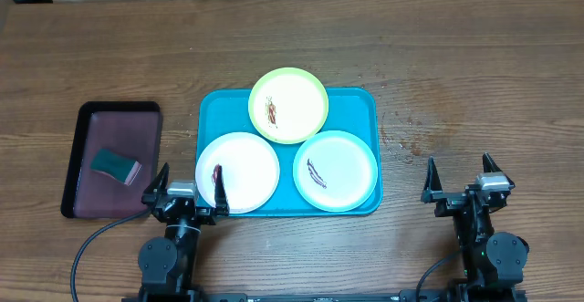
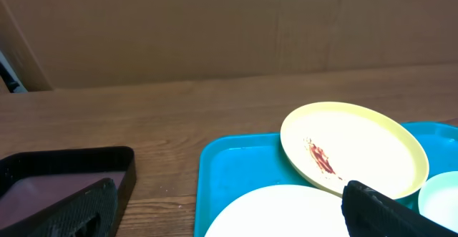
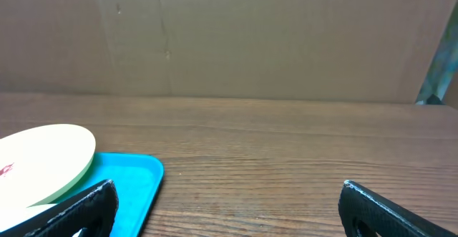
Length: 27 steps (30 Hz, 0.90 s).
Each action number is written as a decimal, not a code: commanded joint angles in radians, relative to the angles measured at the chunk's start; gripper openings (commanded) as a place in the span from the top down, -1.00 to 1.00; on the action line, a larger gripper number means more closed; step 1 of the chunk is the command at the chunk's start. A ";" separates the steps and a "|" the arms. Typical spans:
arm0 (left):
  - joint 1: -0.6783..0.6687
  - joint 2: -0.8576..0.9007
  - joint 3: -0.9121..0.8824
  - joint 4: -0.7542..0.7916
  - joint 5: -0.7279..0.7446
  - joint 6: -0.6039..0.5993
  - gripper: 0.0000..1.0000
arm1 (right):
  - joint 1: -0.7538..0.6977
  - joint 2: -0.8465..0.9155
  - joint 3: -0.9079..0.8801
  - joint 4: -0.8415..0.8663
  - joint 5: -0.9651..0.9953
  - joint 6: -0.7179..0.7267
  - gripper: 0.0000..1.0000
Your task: Clean dirty plates on tray and stack at the side
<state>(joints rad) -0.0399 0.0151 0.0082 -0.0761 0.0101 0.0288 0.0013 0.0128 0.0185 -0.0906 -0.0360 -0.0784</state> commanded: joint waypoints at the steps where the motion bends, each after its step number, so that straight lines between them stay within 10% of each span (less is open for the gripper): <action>1: -0.006 -0.010 -0.003 -0.002 -0.013 -0.009 -1.00 | -0.002 -0.010 -0.010 0.007 0.013 -0.001 -1.00; 13: -0.006 -0.010 -0.003 0.403 0.082 -0.032 -0.99 | -0.002 -0.010 -0.010 0.007 0.013 -0.001 -1.00; 22: -0.005 -0.010 0.004 0.921 -0.215 -0.013 -1.00 | -0.002 -0.010 -0.010 0.007 0.013 -0.001 -1.00; 27: -0.005 -0.008 0.103 0.780 -0.213 0.001 -0.99 | -0.002 -0.010 -0.010 0.007 0.013 -0.001 -1.00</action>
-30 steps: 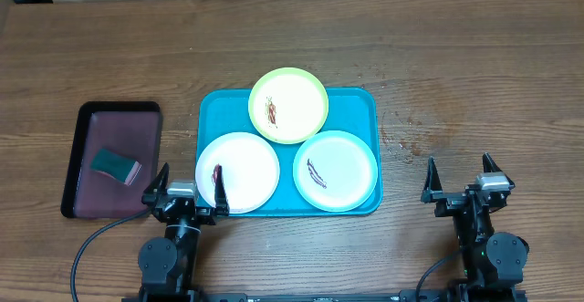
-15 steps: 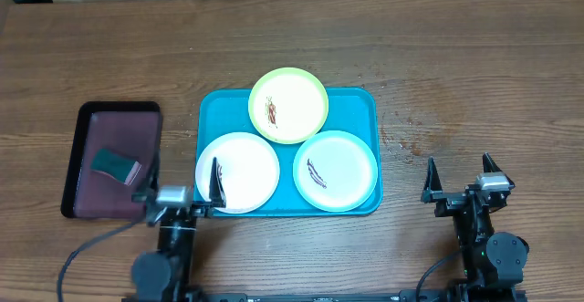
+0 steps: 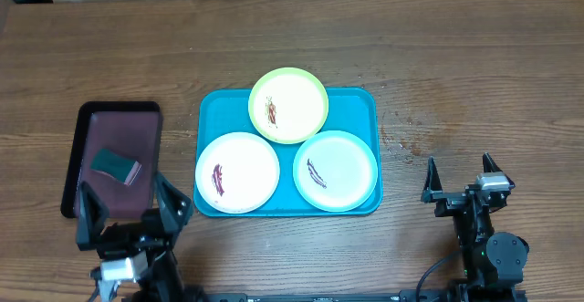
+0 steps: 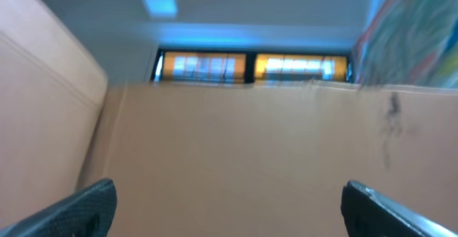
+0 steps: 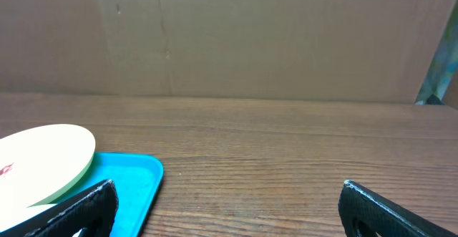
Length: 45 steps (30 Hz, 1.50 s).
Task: Clean dirty plates on tray and stack at the side
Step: 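Move the left gripper over the sponge in the dark tray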
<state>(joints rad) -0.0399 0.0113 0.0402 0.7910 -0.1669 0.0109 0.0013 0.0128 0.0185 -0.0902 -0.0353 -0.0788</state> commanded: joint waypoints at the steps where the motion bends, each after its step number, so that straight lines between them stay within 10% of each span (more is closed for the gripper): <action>1: -0.005 -0.001 0.103 -0.167 0.013 0.019 -1.00 | -0.002 -0.010 -0.010 0.006 0.012 0.000 -1.00; 5: -0.005 0.043 0.213 -0.407 0.192 0.020 -0.99 | -0.002 -0.010 -0.010 0.006 0.012 0.000 -1.00; 17: -0.005 0.088 0.291 -0.406 0.325 -0.034 -0.99 | -0.002 -0.010 -0.010 0.006 0.012 0.000 -1.00; 28: -0.005 0.627 1.049 -1.518 0.058 0.031 -1.00 | -0.002 -0.010 -0.010 0.006 0.012 0.000 -1.00; 32: -0.006 0.795 1.168 -1.723 0.169 0.015 -1.00 | -0.002 -0.010 -0.010 0.006 0.012 0.000 -1.00; 38: 0.092 0.964 1.185 -1.764 -0.074 -0.220 -1.00 | -0.002 -0.010 -0.010 0.006 0.012 0.000 -1.00; 45: 0.480 1.223 1.283 -1.814 0.402 -0.233 -1.00 | -0.002 -0.010 -0.010 0.006 0.012 0.000 -1.00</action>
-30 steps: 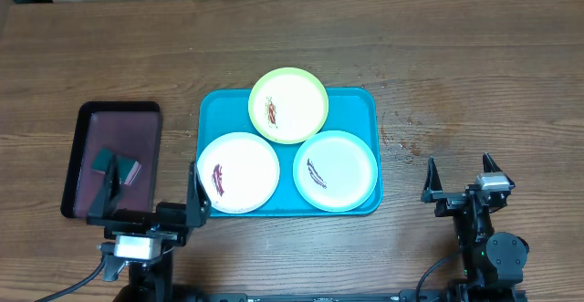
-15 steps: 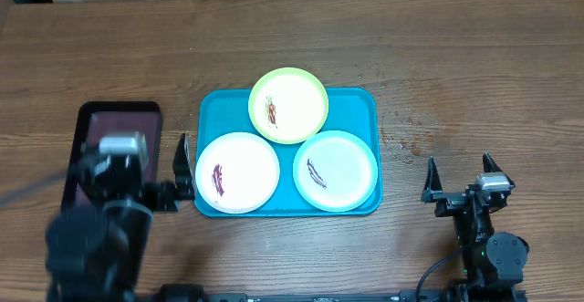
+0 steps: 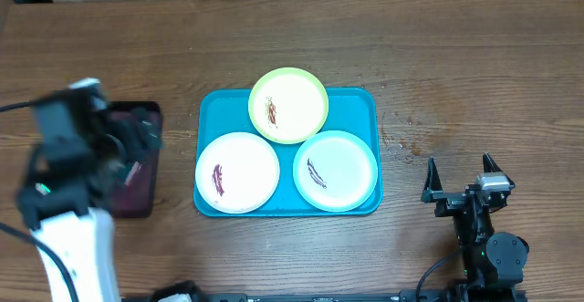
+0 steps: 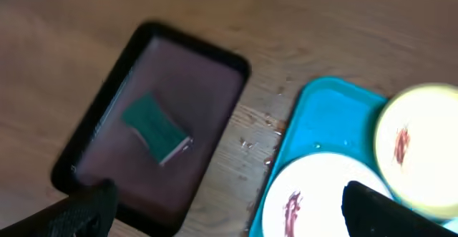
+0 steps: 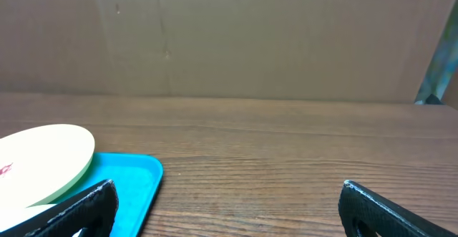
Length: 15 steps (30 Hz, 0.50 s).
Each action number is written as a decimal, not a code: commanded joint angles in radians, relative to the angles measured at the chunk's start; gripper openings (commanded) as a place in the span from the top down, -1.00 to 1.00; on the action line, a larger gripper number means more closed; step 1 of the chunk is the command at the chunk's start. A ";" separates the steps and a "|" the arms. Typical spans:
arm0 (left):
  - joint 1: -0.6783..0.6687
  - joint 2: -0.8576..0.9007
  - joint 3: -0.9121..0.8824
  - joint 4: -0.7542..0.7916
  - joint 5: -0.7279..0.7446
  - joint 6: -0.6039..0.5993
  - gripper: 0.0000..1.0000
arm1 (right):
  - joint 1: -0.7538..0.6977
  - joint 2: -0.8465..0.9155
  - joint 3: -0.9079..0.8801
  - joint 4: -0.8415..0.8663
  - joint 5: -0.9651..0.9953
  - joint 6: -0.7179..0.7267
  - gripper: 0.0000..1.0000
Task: Clean dirty plates on tray and stack at the side
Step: 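Move the left gripper over the sponge in the dark tray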
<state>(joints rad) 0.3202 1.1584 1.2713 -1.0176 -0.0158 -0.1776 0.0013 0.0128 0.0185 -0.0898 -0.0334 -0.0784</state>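
Note:
Three dirty plates lie on the blue tray (image 3: 214, 110): a yellow-green one (image 3: 288, 105) at the back, a white one (image 3: 237, 172) front left and a pale teal one (image 3: 335, 171) front right, each with a dark red smear. My left gripper (image 3: 128, 151) hangs open high over the dark tray (image 3: 137, 202). Its wrist view looks down on the green sponge (image 4: 154, 126) lying there. My right gripper (image 3: 459, 167) rests open and empty at the front right, right of the blue tray.
The dark tray (image 4: 207, 101) sits left of the blue tray (image 4: 322, 115), with a strip of bare wood between them. A cardboard wall (image 5: 229, 36) closes the table's far side. Bare wood lies right of the blue tray.
My left arm was low at the table's front edge with its camera aimed up at the wall and ceiling. Now it is raised over the dark tray, looking down at the sponge. The right arm is unchanged.
Both grippers first rested open at the front edge, the left one by the white plate's rim. The left arm then stood further left with its wrist tipped upward. It now hangs above the dark tray and sponge. Plates and right arm have not moved.

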 commanded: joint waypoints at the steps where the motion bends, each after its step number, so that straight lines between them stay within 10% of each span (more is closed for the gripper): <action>1: 0.173 0.112 0.056 -0.003 0.364 -0.050 -1.00 | -0.002 -0.010 -0.010 0.006 0.010 -0.001 -1.00; 6: 0.300 0.242 0.055 -0.057 0.629 -0.055 -1.00 | -0.002 -0.010 -0.010 0.006 0.010 -0.001 -1.00; 15: 0.332 0.396 0.055 -0.183 0.108 -0.330 -1.00 | -0.002 -0.010 -0.010 0.006 0.010 -0.001 -1.00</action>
<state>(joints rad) 0.6544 1.5402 1.3052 -1.1835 0.3153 -0.3546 0.0013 0.0128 0.0185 -0.0902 -0.0330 -0.0788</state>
